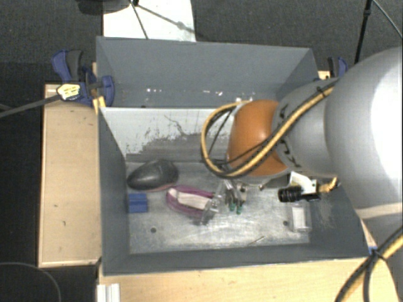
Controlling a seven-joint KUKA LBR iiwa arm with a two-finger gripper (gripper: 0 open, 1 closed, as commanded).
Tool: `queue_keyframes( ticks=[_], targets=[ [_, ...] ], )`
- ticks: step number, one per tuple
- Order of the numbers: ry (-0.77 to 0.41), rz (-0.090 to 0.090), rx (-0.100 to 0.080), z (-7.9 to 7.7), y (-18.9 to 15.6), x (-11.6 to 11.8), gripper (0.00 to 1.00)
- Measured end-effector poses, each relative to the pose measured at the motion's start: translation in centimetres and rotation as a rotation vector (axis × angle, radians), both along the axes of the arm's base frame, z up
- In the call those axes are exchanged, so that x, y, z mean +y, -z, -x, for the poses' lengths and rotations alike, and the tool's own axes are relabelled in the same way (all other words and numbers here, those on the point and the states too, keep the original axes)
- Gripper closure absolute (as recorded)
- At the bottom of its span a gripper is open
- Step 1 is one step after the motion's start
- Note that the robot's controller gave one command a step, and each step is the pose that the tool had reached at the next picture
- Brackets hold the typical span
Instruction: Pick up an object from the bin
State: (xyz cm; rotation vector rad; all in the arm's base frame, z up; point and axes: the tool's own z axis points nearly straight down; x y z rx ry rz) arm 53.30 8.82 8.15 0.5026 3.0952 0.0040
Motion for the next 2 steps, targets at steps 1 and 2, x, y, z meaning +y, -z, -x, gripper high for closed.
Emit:
queue_keyframes(
  ticks=[1, 2],
  targets=[
    [0.001, 0.001, 0.005, 0.1, 0.3, -0.1, 1.00],
    [-0.652, 0.005, 0.000, 0.8, -10.8, -0.5, 1.00]
  ],
)
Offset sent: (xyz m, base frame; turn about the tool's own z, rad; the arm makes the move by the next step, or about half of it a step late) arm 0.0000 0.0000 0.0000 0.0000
